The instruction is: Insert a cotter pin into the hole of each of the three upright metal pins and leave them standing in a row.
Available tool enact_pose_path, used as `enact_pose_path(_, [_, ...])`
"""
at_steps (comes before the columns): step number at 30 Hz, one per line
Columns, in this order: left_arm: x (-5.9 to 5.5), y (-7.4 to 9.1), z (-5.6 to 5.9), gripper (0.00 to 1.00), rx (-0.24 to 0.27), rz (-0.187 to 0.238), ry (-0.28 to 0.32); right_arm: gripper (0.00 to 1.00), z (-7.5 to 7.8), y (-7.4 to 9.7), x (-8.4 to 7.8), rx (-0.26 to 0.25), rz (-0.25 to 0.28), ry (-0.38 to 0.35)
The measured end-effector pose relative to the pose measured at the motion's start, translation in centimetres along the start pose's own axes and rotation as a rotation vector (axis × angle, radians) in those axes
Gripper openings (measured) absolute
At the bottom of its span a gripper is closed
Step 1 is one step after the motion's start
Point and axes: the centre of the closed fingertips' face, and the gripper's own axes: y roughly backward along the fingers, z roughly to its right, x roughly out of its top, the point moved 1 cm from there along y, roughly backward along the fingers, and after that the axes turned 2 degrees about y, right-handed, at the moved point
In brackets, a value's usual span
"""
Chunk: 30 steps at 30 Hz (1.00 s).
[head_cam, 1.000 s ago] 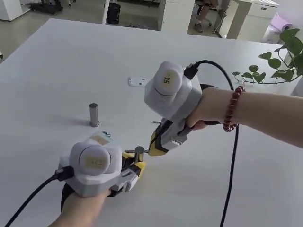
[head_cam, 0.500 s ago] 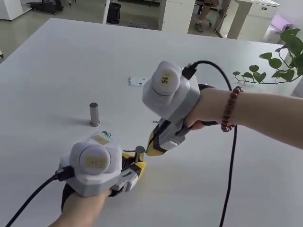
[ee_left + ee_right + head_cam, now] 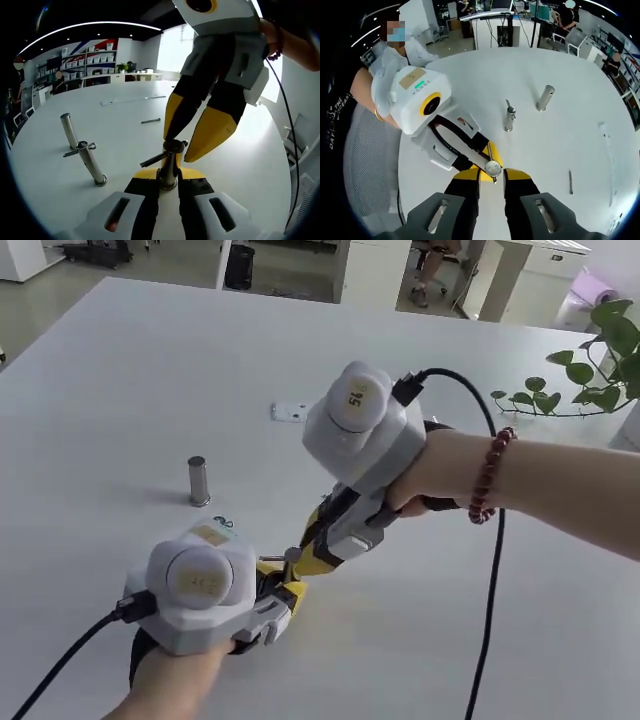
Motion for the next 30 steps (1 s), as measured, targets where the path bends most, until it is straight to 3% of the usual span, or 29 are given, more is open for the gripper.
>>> enact_pose_path(20, [-0.08, -0.21, -0.08, 0.12, 0.003, -0.002, 0.007, 0.09, 0.39, -0.98, 0.0, -0.029, 0.043, 0.036])
enact_pose_path(30, [-0.01, -0.06, -0.04, 0.12, -0.013, -0.02, -0.009, 0.08, 0.5, -0.94, 0.34, -0.025, 0.065, 0.004])
